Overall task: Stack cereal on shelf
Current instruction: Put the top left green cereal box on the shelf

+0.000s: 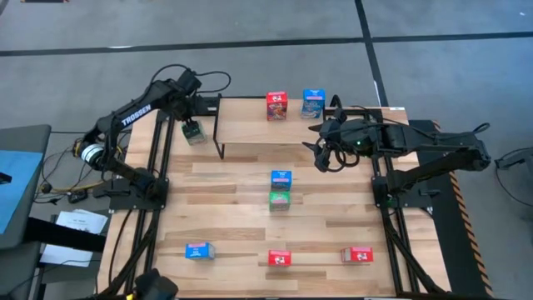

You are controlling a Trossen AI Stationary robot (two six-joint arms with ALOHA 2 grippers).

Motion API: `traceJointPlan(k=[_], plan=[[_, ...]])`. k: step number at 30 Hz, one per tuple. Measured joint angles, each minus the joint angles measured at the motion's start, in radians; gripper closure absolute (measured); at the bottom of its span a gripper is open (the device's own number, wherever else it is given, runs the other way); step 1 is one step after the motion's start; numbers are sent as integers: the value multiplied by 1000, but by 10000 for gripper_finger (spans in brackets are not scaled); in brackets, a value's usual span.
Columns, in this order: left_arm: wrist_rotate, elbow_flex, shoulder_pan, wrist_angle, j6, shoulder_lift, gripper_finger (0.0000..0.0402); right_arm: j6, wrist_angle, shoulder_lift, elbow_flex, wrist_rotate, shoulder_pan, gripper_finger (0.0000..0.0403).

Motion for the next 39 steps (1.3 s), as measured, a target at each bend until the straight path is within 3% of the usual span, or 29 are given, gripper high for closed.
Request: traceJointPlan(k=[13, 28, 39], plan=[[66, -3, 20, -48, 56, 0, 127, -1, -2, 0, 0, 0, -2, 135], [48, -14, 20, -43, 110, 1, 127, -3, -2, 0, 0, 0, -2, 135], [40, -14, 28, -42, 77, 102, 127, -3, -3, 0, 0, -1, -2, 135]])
